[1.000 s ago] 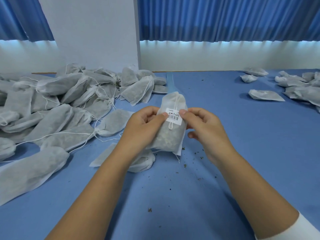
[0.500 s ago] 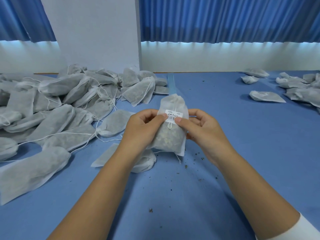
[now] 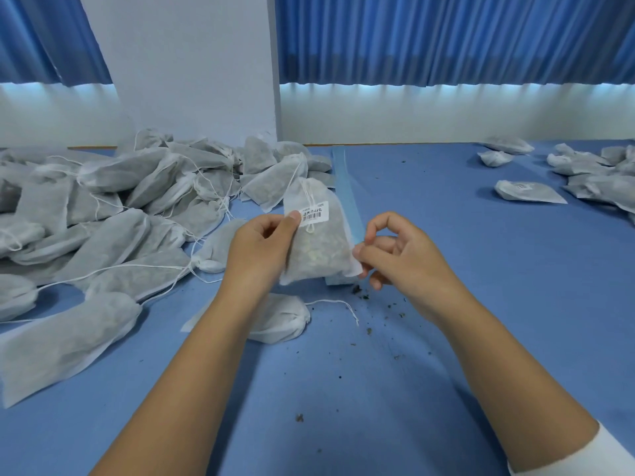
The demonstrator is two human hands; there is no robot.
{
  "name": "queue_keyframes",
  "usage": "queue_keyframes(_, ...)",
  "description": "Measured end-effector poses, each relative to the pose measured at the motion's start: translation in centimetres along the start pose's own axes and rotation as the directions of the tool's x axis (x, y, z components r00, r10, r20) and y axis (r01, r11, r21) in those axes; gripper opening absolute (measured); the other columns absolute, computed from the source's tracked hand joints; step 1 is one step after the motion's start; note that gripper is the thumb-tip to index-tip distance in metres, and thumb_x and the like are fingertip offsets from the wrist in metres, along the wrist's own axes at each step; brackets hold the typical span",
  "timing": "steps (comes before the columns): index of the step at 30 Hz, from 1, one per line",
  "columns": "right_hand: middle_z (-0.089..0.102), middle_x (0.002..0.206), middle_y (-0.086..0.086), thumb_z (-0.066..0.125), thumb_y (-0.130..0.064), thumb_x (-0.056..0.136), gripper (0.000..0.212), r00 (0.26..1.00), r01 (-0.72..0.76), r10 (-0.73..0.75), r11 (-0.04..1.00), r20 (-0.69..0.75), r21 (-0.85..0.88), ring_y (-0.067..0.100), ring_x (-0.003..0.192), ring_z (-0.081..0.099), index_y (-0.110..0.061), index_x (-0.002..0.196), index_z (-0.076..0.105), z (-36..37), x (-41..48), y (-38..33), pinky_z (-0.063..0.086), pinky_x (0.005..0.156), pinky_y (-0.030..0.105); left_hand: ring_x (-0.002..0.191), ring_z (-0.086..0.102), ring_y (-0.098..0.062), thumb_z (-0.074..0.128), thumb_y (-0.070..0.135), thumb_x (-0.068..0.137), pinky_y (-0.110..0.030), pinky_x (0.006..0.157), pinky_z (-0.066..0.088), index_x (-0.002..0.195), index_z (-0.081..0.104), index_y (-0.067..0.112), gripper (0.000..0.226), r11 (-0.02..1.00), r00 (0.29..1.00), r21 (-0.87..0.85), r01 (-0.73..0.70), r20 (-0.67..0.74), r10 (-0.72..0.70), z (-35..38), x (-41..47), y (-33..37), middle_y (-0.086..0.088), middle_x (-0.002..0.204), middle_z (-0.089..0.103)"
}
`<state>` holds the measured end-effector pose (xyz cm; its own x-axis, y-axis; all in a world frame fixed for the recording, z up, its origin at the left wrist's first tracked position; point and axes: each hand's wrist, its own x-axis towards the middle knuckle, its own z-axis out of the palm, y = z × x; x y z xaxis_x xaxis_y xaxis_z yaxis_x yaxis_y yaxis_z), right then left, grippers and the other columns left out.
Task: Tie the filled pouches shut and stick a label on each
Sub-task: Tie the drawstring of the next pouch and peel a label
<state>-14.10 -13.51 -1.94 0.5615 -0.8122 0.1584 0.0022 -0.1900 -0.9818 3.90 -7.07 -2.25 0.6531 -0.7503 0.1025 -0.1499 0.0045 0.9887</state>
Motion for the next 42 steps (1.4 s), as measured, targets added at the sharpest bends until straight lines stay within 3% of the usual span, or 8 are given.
queue_keyframes(9,0.067,0.086,0.011,0.073,-0.035,0.082,0.033,0.985,-0.123,0.107,0.985,0.134,0.123,0.025,0.075,0.071,-0.016,0.079,0.047,0.3,-0.2,-0.3,0.046,0.041,0.025,0.068,0.057,-0.006,0.063,0.029,0.095,-0.024,0.068,0.044,0.078,0.067,0.022,0.018,0.994,0.991,0.065,-0.086,-0.096,0.092,0.7,-0.1,-0.6,0.010,0.074,0.064)
queue_keyframes(13,0.062,0.069,0.008,0.072,-0.013,0.087,0.029,0.988,-0.060,0.055,0.998,0.147,0.031,0.020,0.067,0.069,-0.015,0.079,0.044,0.4,-0.2,0.0,0.048,0.043,0.024,0.057,0.055,0.005,0.063,0.032,0.095,-0.015,0.062,0.044,0.079,0.068,0.019,0.021,0.986,0.991,0.120,-0.113,-0.064,0.121,0.7,-0.3,-0.6,0.012,0.069,0.063)
queue_keyframes(16,0.058,0.064,0.003,0.068,-0.007,0.089,0.022,0.988,-0.041,0.041,0.999,0.151,-0.006,0.017,0.059,0.062,-0.017,0.076,0.053,0.0,-0.2,-0.2,0.049,0.049,0.023,0.076,0.067,-0.018,0.052,0.034,0.100,-0.037,0.078,0.058,0.090,0.069,0.005,0.035,0.990,0.998,0.126,-0.065,0.011,0.064,0.3,-0.3,-0.5,-0.006,0.083,0.070)
queue_keyframes(23,0.062,0.106,0.000,0.053,-0.007,0.097,0.036,0.944,0.145,0.059,0.810,-0.324,0.568,0.026,0.109,0.067,-0.030,0.124,0.056,-1.8,1.0,-0.3,0.055,0.091,0.033,0.062,0.054,-0.001,0.057,0.024,0.092,-0.018,0.057,0.036,0.083,0.064,0.022,0.012,0.805,0.979,0.559,-0.202,0.111,0.169,-2.1,0.8,-0.9,0.013,0.076,0.063)
queue_keyframes(28,0.070,0.109,0.002,0.058,-0.006,0.093,0.029,0.982,-0.037,0.091,0.952,-0.164,0.304,0.021,0.112,0.064,-0.027,0.110,0.069,-0.2,0.8,0.6,0.055,0.092,0.029,0.077,0.061,-0.005,0.074,0.029,0.080,-0.012,0.066,0.044,0.082,0.067,0.027,0.007,0.732,0.886,0.626,-0.267,0.458,-0.069,-2.6,0.3,-0.8,0.012,0.084,0.068)
queue_keyframes(34,0.073,0.094,-0.015,0.062,-0.011,0.090,0.022,0.969,0.020,-0.027,0.999,-0.244,-0.032,-0.003,0.089,0.064,-0.030,0.091,0.074,0.0,0.7,1.0,0.048,0.076,0.011,0.105,0.051,-0.007,0.085,0.062,0.059,-0.031,0.095,0.046,0.105,0.056,0.035,0.060,0.499,0.796,0.790,-0.356,0.536,-0.281,-2.6,-0.3,-0.9,0.017,0.106,0.049)
queue_keyframes(38,0.070,0.081,-0.007,0.063,-0.008,0.089,0.023,0.958,0.106,-0.135,0.987,-0.254,-0.124,0.004,0.074,0.057,-0.028,0.085,0.072,0.2,0.6,1.3,0.045,0.065,0.011,0.091,0.055,-0.002,0.085,0.056,0.062,-0.024,0.077,0.048,0.093,0.056,0.035,0.047,0.471,0.795,0.795,-0.382,0.543,-0.272,-2.9,-0.3,-0.8,0.017,0.098,0.057)
queue_keyframes(42,0.069,0.071,0.001,0.061,-0.003,0.089,0.025,0.985,0.166,-0.173,0.962,-0.014,-0.217,0.012,0.050,0.054,-0.025,0.086,0.071,1.1,-0.1,1.5,0.046,0.052,0.021,0.076,0.058,0.002,0.087,0.047,0.065,-0.017,0.064,0.043,0.082,0.067,0.030,0.031,0.603,0.796,0.683,-0.411,0.592,-0.128,-2.6,-0.3,-0.5,0.017,0.080,0.064)
